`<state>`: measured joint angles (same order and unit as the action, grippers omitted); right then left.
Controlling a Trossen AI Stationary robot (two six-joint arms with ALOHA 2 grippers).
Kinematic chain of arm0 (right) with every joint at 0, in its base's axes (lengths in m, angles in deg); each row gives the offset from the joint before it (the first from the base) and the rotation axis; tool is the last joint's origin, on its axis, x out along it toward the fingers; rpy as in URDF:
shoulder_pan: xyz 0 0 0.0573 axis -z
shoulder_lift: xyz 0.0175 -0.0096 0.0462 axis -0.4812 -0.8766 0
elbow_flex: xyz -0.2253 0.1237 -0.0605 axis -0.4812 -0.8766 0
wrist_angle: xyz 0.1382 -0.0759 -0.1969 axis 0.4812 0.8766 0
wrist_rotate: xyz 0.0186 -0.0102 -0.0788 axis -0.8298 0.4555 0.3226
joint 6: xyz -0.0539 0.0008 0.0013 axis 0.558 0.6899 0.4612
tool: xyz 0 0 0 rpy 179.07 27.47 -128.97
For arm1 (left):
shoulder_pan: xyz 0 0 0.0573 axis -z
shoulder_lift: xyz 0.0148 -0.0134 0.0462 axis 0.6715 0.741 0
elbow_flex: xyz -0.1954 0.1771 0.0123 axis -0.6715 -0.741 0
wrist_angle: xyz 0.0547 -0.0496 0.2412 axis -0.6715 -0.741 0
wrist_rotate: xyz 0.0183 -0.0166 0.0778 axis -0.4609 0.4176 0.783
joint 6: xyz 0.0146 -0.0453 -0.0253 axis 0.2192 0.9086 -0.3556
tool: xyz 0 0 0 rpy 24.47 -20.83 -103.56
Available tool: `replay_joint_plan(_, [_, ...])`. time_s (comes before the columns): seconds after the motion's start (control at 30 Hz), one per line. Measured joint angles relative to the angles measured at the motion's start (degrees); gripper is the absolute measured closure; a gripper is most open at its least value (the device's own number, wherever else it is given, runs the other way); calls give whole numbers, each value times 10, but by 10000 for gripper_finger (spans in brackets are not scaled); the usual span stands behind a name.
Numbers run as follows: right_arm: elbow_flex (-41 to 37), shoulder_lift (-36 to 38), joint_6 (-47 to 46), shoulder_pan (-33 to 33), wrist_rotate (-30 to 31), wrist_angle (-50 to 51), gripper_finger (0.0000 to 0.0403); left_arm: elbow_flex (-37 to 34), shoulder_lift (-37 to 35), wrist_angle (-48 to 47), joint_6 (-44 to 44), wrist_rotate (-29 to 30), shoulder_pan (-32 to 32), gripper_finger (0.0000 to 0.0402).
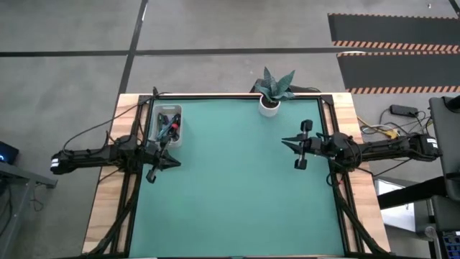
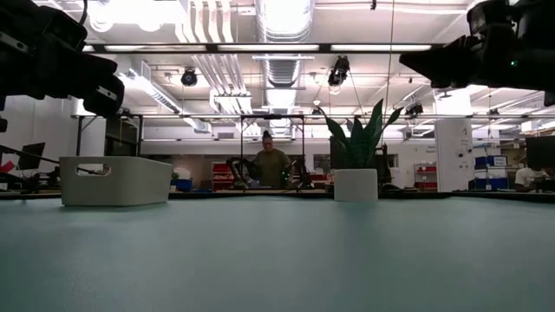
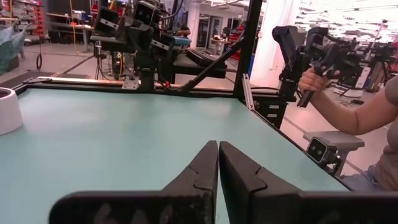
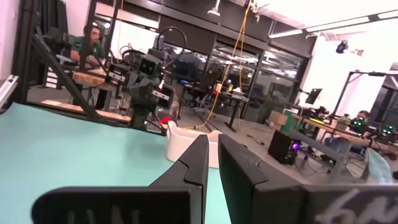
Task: Pick and place USB-C Cables
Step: Return to Home Position
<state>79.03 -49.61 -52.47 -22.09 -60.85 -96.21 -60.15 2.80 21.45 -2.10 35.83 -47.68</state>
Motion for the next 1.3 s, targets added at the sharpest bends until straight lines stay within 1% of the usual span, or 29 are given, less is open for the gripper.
replay_joint_plan(0.13, [0,23,2,0,2,24,376,0,1,0,1,0,0,402])
replay_joint_plan(0.6, [0,84,54,0,14,42,376,0,7,3,2,0,0,402])
replay_joint_plan(0.67, [0,95,57,0,10,43,376,0,9,3,2,0,0,402])
replay_joint_plan(0.93, [-1,164,75,0,-39,54,376,0,21,4,3,1,0,402])
replay_joint_plan(1.03, [-1,192,68,0,-45,77,376,0,26,4,3,1,0,402])
replay_joint_plan(1.13, [-1,222,44,0,-46,121,376,0,32,4,3,1,0,401])
replay_joint_plan(1.23, [-1,254,12,0,-64,175,376,0,37,4,3,1,0,402])
replay_joint_plan(1.3, [-1,281,1,0,-64,198,376,0,41,4,3,1,0,402])
